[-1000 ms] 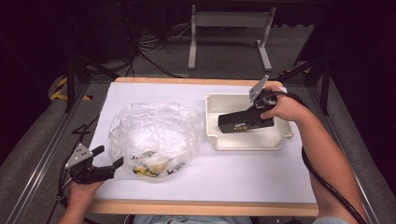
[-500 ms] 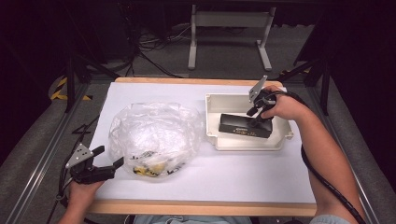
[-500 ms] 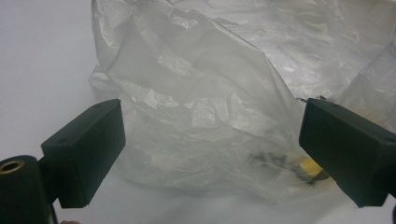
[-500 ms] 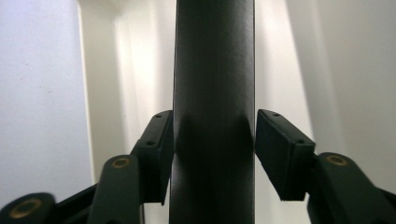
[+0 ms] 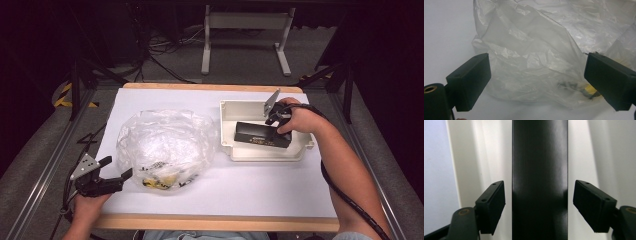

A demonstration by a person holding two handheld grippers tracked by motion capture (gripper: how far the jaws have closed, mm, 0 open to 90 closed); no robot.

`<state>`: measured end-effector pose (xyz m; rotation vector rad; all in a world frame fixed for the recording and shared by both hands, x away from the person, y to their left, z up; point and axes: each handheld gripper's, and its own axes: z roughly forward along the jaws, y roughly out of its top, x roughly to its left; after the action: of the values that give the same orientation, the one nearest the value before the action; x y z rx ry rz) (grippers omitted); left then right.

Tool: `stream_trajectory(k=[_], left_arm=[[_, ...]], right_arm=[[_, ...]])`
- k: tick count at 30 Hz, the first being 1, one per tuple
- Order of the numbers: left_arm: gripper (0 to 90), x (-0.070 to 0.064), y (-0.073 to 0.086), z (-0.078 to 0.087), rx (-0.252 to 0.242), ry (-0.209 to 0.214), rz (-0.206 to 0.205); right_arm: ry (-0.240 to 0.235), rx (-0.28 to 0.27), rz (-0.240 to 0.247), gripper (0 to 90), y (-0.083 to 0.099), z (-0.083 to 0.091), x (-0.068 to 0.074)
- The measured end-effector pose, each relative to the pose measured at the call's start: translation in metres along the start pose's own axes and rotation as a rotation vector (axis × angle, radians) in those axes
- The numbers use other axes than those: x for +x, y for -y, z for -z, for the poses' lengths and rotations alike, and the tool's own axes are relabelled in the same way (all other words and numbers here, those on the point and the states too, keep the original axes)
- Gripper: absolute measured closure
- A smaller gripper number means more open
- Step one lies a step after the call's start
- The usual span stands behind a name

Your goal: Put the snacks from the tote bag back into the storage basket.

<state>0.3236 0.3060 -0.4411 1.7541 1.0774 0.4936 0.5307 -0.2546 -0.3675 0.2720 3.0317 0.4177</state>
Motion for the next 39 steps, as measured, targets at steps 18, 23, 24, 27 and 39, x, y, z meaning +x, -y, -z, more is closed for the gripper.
stream_trajectory(k=[18, 23, 24, 27, 39], left_arm=[[7.9, 0.000, 0.000, 0.000, -0.003, -0.002, 0.003], [7.9, 0.000, 0.000, 0.001, -0.003, -0.002, 0.002], [7.9, 0.000, 0.000, 0.001, -0.003, -0.002, 0.002], [7.9, 0.000, 0.000, 0.000, -0.003, -0.002, 0.003], [7.9, 0.000, 0.000, 0.002, -0.005, -0.005, 0.001]], right_arm=[[-0.003, 0.091, 0.079, 41.2, -0.002, -0.005, -0.001], [-0.001, 0.111, 0.099, 41.2, -0.005, -0.005, -0.002], [-0.001, 0.115, 0.106, 41.2, -0.005, -0.005, -0.002], [0.007, 0.126, 0.122, 41.4, -0.007, -0.005, -0.002], [0.023, 0.177, 0.168, 37.6, -0.012, -0.006, -0.001]])
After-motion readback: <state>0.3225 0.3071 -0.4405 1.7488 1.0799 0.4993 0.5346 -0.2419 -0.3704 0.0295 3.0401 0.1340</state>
